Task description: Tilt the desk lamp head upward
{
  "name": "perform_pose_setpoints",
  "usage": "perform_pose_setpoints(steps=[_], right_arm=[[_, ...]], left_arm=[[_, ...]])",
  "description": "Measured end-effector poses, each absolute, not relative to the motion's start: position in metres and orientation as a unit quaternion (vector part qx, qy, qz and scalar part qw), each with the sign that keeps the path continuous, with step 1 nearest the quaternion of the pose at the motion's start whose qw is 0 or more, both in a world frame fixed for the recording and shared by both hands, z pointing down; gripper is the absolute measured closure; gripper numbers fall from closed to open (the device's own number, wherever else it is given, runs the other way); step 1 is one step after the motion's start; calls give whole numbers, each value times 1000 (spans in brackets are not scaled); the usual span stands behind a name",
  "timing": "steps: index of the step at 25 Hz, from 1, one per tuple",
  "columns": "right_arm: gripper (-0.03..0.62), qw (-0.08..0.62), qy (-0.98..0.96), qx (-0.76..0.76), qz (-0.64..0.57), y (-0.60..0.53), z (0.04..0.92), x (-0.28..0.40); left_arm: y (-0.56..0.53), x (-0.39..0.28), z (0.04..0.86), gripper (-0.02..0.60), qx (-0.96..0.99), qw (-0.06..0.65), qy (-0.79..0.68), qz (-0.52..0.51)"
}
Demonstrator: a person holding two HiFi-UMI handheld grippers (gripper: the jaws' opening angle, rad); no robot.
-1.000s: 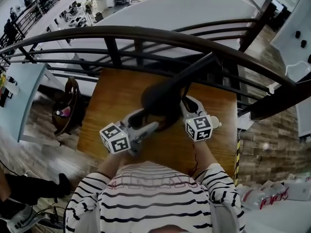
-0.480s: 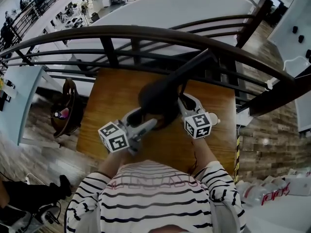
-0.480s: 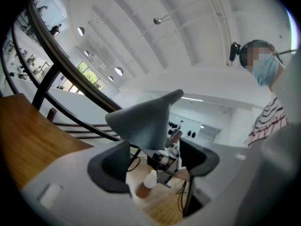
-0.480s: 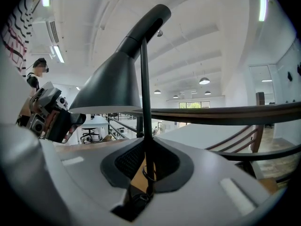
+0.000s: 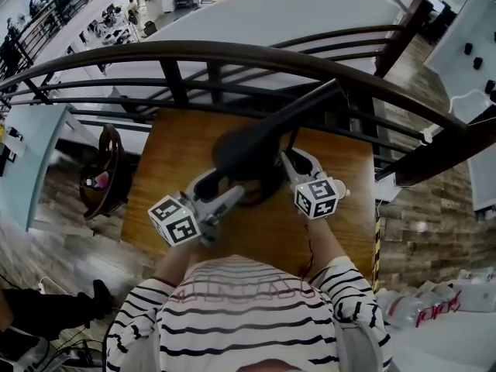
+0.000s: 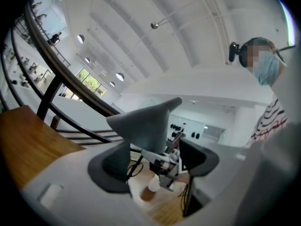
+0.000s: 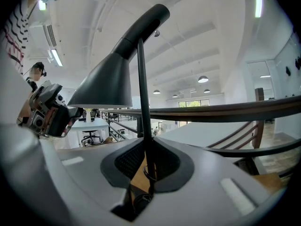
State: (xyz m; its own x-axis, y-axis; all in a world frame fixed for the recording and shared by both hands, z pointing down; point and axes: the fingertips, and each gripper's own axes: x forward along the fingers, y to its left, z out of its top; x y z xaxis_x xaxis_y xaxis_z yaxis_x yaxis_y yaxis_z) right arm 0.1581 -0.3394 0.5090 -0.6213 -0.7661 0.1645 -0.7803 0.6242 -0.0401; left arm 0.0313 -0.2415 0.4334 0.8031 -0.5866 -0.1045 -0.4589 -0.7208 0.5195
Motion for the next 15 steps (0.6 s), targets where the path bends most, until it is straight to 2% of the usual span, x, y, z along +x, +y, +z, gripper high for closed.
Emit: perform_pose_setpoints(steps=[15], right_arm=[[545, 48, -899, 431, 64, -338, 508, 157]], left_arm=[[-237, -16, 357, 295, 922, 101, -350, -134]])
